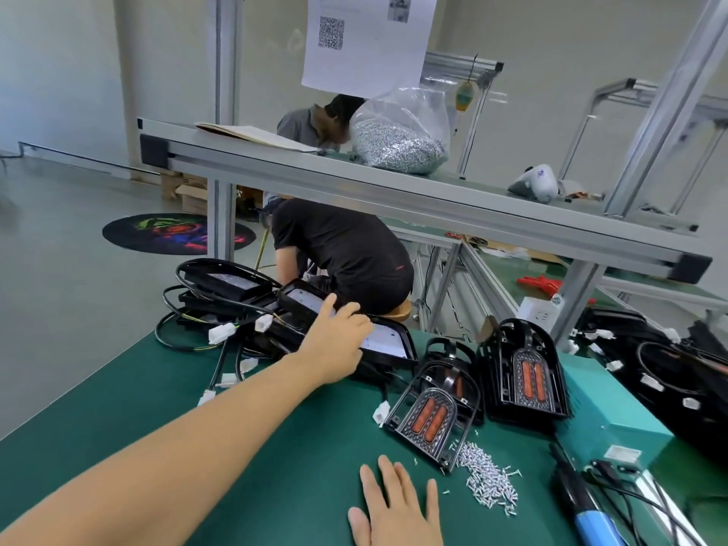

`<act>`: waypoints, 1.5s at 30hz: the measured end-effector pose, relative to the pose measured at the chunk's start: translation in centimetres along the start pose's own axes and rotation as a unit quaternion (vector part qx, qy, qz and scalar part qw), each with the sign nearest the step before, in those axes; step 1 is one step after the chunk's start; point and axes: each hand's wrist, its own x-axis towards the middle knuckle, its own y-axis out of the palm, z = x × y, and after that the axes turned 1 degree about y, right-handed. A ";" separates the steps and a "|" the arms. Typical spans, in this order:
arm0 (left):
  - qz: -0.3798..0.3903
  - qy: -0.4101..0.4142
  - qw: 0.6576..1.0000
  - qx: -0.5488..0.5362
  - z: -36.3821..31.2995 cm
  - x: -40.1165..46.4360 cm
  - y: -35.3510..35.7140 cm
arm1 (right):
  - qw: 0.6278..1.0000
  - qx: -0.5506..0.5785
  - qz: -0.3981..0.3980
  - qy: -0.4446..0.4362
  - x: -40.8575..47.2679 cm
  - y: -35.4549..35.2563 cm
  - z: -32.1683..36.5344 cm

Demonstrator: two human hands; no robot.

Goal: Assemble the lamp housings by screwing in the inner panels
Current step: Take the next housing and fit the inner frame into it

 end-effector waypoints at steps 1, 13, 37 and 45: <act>0.022 0.016 1.000 0.002 -1.0 0.2 0.5 | 1.000 0.006 0.009 0.002 0.0 -0.1 -0.1; -0.001 0.003 0.997 0.073 -3.3 1.1 -0.6 | 0.999 -0.003 0.038 0.000 0.2 0.0 -1.2; -0.334 0.042 0.937 -0.093 -8.9 -7.1 -3.3 | 0.349 0.900 0.082 0.247 7.0 -8.2 -6.0; -0.295 0.041 0.924 -0.242 -8.8 -8.4 -3.1 | 0.381 0.891 0.004 0.246 8.4 -8.1 -7.0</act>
